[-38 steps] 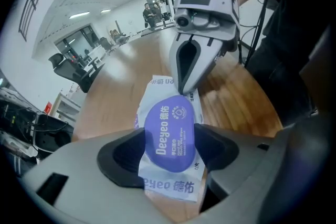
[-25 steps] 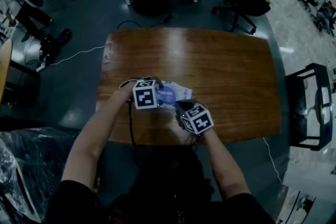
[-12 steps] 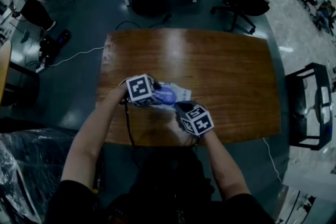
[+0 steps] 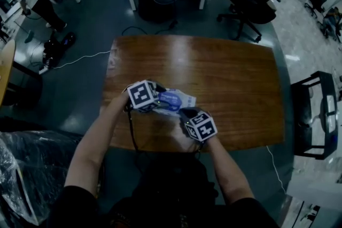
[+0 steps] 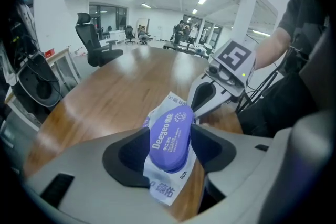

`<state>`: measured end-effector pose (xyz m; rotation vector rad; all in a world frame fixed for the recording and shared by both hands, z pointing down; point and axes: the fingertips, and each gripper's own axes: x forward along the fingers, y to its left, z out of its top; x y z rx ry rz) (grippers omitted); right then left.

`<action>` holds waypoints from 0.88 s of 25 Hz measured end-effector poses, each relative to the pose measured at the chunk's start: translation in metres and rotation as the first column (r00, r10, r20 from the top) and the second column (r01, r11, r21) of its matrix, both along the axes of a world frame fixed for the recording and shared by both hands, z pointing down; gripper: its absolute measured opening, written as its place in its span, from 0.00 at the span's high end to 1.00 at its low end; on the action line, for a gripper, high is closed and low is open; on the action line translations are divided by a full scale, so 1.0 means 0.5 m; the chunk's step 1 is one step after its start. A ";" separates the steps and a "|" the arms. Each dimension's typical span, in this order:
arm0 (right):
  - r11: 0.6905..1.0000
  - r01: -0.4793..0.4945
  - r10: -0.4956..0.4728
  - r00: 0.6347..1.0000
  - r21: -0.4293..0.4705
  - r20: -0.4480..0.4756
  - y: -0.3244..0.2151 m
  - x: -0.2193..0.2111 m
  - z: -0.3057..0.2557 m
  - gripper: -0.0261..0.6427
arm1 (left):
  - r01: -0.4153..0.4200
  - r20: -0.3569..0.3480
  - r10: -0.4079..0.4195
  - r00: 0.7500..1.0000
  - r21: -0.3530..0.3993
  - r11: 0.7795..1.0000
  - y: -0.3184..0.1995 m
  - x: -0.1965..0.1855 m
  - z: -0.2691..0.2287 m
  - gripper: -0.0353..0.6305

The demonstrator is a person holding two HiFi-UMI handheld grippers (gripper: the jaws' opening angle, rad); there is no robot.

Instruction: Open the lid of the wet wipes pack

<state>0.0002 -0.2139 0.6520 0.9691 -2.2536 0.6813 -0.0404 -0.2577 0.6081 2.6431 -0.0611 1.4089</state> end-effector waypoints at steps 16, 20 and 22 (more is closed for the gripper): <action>0.999 0.035 -0.034 0.999 0.018 -0.025 -0.001 -0.007 0.004 0.94 | 0.112 -0.056 -0.100 0.993 0.289 0.951 -0.048 0.007 -0.043 0.78; 0.995 0.083 -0.079 0.995 0.047 -0.064 -0.003 -0.008 0.005 0.94 | 0.135 -0.055 -0.124 0.991 0.309 0.941 -0.069 0.010 -0.047 0.78; 0.995 0.092 -0.088 0.994 0.045 -0.068 0.000 -0.012 0.007 0.94 | 0.137 -0.059 -0.124 0.991 0.347 0.928 -0.085 0.013 -0.048 0.78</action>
